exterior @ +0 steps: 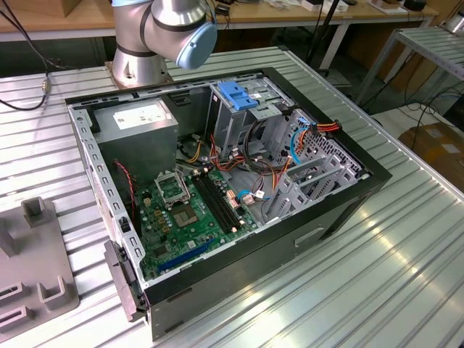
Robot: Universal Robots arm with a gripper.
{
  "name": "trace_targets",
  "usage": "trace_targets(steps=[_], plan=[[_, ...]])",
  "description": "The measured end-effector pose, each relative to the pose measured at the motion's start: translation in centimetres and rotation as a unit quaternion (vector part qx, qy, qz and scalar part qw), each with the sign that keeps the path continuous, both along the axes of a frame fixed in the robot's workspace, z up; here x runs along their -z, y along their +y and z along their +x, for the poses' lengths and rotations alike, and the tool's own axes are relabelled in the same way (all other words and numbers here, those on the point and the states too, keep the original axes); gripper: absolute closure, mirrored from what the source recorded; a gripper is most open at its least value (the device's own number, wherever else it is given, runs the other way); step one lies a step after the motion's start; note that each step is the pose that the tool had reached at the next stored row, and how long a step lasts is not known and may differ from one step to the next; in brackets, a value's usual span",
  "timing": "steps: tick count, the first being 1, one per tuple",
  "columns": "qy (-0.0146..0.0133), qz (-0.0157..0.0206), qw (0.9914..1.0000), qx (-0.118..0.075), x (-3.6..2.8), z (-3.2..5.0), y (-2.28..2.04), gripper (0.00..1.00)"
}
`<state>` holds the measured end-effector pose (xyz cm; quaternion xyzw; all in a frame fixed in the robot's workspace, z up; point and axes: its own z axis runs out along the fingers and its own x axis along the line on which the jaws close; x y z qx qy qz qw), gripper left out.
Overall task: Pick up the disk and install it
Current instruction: 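Pick up the disk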
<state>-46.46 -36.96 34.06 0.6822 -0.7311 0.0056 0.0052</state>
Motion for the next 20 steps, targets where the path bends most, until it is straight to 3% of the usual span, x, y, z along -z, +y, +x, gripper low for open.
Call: trace_targets(steps=[14,18,20], plan=[[-0.0015,-0.0002,1.00000,0.000,2.90,-0.58,-0.04,0.49],[-0.0017,-0.0002,1.00000,0.000,4.03,-0.59,-0.04,0.49],[-0.0023,-0.0004,1.00000,0.000,4.21,-0.59,-0.03,0.49]])
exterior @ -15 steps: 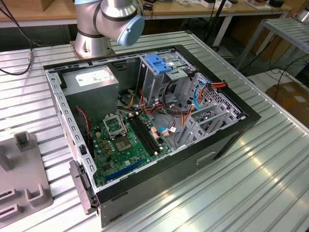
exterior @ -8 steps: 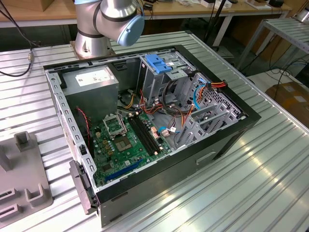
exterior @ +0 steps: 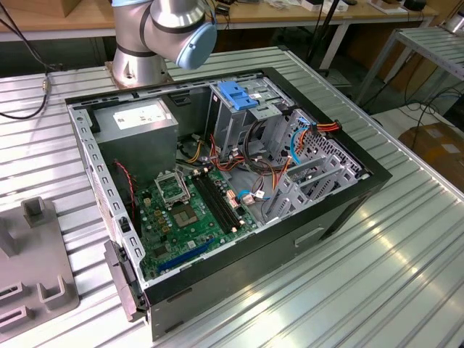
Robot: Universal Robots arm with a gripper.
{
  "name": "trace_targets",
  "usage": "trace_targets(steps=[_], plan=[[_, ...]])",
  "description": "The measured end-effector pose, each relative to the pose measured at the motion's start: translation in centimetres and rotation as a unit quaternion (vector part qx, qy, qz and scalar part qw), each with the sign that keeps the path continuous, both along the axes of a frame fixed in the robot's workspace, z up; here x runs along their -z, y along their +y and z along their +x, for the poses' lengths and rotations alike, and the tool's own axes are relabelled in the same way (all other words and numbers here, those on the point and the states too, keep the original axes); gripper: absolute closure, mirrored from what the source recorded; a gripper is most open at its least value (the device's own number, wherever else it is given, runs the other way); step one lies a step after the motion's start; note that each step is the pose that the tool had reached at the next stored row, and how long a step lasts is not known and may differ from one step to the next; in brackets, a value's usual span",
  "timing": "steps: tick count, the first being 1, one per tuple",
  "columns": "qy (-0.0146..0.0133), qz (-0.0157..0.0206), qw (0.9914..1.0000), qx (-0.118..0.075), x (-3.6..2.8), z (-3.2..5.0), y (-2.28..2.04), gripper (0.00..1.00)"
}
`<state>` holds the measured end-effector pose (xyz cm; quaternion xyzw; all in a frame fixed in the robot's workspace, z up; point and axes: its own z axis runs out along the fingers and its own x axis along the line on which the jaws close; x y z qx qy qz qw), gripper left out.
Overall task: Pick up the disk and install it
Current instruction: 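Pick up the disk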
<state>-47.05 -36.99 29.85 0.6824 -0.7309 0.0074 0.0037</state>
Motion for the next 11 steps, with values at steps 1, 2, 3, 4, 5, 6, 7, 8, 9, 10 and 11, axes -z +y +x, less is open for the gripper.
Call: trace_targets(steps=[1,2,3,4,5,6,7,8,9,10,11], plan=[[-0.0005,-0.0005,1.00000,0.000,0.05,0.00,0.02,0.49],[-0.0006,-0.0008,1.00000,-0.001,0.06,0.00,0.03,0.49],[-0.0006,-0.0008,1.00000,-0.001,0.06,0.00,0.02,0.49],[-0.0007,-0.0008,1.00000,-0.001,0.07,0.00,0.02,0.49],[-0.0007,-0.0008,1.00000,-0.001,0.08,0.00,0.02,0.49],[-0.0007,-0.0008,1.00000,-0.001,0.08,0.00,0.03,0.49],[-0.0007,-0.0008,1.00000,-0.001,0.08,0.00,0.02,0.50],[-0.0008,-0.0007,1.00000,-0.001,0.09,0.00,0.02,0.50],[-0.0007,-0.0008,1.00000,-0.001,0.09,0.00,0.03,0.58],[-0.0008,-0.0008,1.00000,-0.001,0.09,0.00,0.02,0.58],[-0.0008,-0.0008,1.00000,-0.001,0.09,0.00,0.03,0.58]])
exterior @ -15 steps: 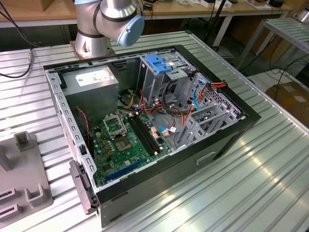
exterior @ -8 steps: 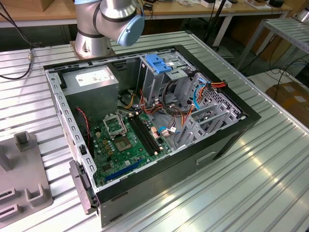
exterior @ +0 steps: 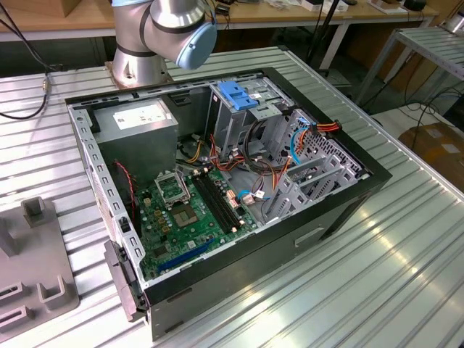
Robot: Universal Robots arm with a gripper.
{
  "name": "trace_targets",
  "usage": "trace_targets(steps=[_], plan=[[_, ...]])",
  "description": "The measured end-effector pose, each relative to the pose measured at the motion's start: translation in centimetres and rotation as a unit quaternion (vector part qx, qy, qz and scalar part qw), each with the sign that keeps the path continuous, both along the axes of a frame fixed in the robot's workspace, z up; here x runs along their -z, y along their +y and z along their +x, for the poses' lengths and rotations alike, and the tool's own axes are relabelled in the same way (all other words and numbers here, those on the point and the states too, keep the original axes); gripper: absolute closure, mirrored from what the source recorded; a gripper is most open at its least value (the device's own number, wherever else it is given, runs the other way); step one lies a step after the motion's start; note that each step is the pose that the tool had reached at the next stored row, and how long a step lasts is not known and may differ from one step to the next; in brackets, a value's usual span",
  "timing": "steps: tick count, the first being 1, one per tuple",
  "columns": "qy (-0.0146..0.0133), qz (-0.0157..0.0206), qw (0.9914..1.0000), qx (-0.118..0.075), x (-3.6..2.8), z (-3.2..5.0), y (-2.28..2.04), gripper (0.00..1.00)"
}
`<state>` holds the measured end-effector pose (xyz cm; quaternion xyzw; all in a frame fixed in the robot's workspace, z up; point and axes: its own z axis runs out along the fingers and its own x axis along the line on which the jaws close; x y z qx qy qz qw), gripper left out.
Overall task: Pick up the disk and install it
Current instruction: 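Pick up the disk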
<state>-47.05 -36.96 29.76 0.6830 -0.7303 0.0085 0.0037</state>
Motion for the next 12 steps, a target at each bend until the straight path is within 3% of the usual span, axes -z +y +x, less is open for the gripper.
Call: trace_targets(steps=[8,9,12], plan=[[0.0000,0.0000,1.00000,0.000,0.01,0.00,0.00,0.63],[0.0000,0.0000,0.99986,-0.017,0.03,0.00,-0.08,0.63],[0.0000,0.0000,0.99985,-0.017,-0.11,0.00,-0.08,0.63]])
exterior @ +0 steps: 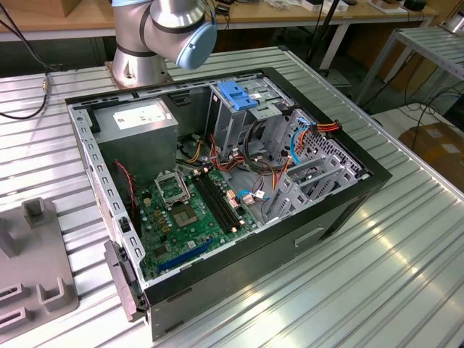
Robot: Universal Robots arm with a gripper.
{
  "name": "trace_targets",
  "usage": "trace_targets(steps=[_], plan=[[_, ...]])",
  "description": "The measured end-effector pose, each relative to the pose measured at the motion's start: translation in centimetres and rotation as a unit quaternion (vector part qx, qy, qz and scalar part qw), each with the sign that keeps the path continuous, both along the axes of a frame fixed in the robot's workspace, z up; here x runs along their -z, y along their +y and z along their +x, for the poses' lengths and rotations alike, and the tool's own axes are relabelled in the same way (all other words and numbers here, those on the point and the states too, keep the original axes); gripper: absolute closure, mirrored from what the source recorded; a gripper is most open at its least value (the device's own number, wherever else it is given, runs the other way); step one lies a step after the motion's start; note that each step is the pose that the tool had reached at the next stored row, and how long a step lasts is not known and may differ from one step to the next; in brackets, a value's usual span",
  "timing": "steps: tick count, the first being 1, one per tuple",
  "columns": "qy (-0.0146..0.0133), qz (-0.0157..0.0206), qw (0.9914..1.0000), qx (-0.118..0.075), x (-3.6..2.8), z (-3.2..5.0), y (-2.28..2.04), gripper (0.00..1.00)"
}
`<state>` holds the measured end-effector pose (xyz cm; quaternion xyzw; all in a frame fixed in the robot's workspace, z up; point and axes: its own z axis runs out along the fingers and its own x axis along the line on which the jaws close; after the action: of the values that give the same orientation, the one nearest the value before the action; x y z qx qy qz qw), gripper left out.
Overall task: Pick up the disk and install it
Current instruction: 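Pick up the disk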
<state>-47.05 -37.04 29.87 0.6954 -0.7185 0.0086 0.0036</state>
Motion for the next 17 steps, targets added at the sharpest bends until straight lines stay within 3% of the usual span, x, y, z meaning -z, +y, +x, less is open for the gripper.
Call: trace_targets(steps=[7,17], plan=[[0.0000,0.0001,1.00000,0.000,-0.81,0.00,0.00,0.63],[0.0000,0.0000,1.00000,0.000,-2.51,0.00,0.00,0.63]])
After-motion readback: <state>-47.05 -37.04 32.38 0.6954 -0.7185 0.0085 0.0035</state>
